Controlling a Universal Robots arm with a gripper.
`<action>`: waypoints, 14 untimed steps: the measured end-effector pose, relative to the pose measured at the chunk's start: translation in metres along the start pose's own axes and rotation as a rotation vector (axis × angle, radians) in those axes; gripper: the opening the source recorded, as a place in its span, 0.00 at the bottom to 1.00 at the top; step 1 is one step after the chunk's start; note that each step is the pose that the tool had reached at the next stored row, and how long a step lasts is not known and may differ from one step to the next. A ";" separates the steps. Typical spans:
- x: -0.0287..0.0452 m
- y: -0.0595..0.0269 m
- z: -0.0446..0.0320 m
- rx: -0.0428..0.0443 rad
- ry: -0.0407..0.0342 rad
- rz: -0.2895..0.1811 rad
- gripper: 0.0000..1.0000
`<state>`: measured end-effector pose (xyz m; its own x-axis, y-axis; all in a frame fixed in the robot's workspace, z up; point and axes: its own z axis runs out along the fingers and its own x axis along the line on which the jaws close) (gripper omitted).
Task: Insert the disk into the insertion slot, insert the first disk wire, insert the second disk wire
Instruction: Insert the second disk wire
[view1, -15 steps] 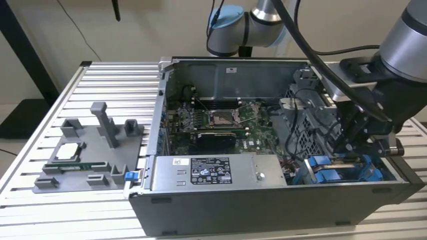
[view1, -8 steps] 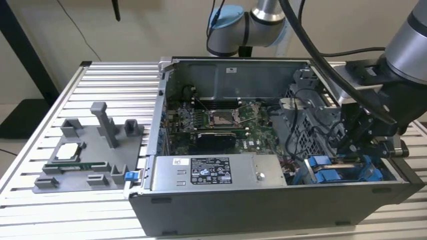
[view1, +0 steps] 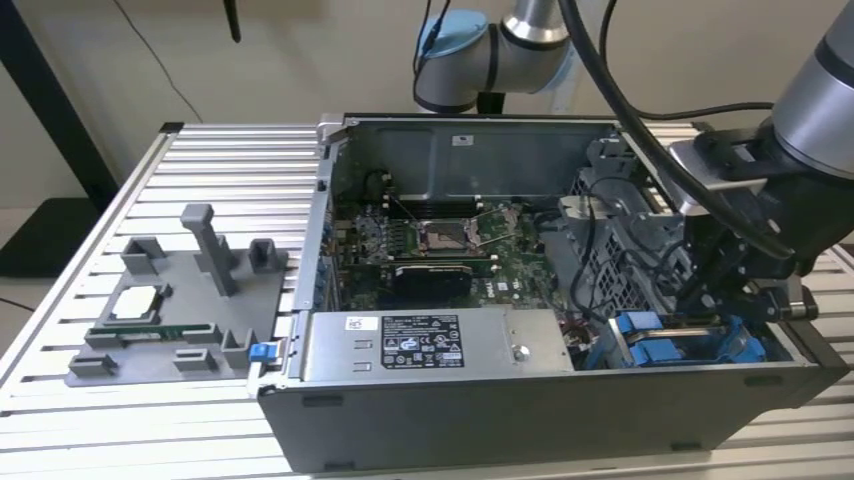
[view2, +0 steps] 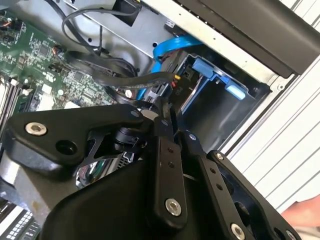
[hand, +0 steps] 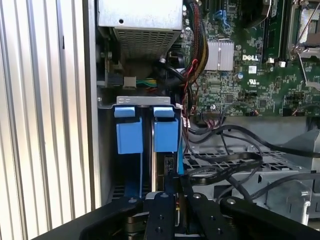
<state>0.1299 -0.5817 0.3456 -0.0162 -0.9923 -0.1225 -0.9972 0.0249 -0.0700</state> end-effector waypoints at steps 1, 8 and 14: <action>0.0000 -0.0006 0.0004 0.0000 -0.0001 0.000 0.00; 0.0004 -0.0006 0.0034 0.0007 0.0002 0.006 0.00; 0.0012 -0.0002 0.0090 0.0015 0.0030 0.012 0.00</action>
<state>0.1307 -0.5818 0.3365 -0.0281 -0.9923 -0.1204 -0.9969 0.0367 -0.0701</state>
